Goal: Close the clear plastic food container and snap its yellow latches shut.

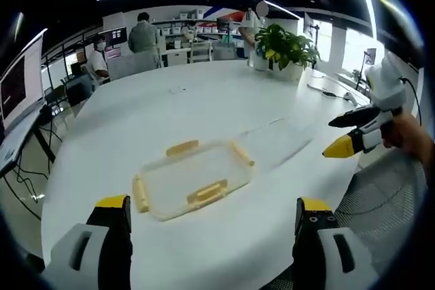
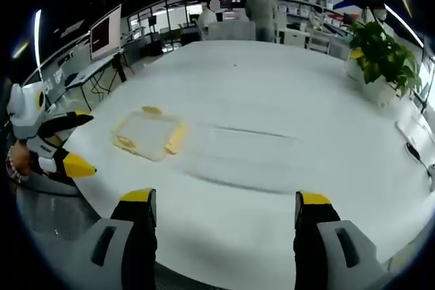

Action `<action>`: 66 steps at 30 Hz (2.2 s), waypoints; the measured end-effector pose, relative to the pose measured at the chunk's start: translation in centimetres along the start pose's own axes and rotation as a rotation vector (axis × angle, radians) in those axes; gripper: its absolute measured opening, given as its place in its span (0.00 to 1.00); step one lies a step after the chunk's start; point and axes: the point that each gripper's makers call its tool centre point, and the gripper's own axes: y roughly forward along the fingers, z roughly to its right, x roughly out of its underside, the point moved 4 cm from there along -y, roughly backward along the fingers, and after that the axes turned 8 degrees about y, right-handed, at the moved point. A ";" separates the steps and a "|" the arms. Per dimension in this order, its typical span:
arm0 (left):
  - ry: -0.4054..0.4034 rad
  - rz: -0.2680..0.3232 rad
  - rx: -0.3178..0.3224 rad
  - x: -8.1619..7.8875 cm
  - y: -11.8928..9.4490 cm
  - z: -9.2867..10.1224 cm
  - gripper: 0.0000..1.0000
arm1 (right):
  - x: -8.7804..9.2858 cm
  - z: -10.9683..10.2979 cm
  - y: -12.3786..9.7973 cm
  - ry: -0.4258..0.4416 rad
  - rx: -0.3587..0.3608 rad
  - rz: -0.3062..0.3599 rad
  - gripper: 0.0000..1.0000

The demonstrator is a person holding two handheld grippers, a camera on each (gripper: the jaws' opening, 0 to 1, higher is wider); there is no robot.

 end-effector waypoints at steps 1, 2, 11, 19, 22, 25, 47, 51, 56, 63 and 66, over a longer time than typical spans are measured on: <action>-0.002 0.001 0.000 0.0 0.0 0.0 0.98 | 0.0 0.0 0.0 0.001 0.002 0.003 0.81; -0.004 0.002 -0.002 0.0 0.0 0.0 0.98 | -0.1 0.1 0.0 0.003 0.003 0.004 0.81; -0.029 0.035 0.024 -0.5 -0.1 0.1 0.97 | 0.3 0.4 0.1 -0.001 0.018 -0.014 0.80; -0.003 0.043 0.042 -0.7 0.0 0.5 0.97 | 0.3 0.6 0.1 -0.001 0.029 -0.018 0.78; -0.010 0.038 0.045 -0.5 0.0 0.4 0.97 | 0.5 0.6 0.2 0.008 0.028 -0.030 0.78; -0.009 0.035 0.058 -0.5 0.0 0.6 0.97 | 0.7 0.6 0.3 -0.019 0.036 -0.043 0.77; 0.004 0.018 0.048 -0.3 0.1 0.8 0.95 | 0.4 0.8 0.0 -0.013 0.027 -0.022 0.77; 0.007 0.017 0.037 -0.3 0.0 0.6 0.95 | 0.6 0.6 0.1 -0.015 0.013 -0.025 0.77; 0.005 0.014 0.035 -0.2 0.0 0.6 0.95 | 0.7 0.4 0.1 -0.035 0.007 -0.032 0.77; 0.015 0.002 0.028 0.0 0.1 0.6 0.93 | 1.1 0.0 0.4 -0.052 -0.014 -0.049 0.75; 0.015 0.004 0.023 0.0 0.0 0.5 0.93 | 1.0 -0.4 0.4 -0.056 -0.037 -0.039 0.78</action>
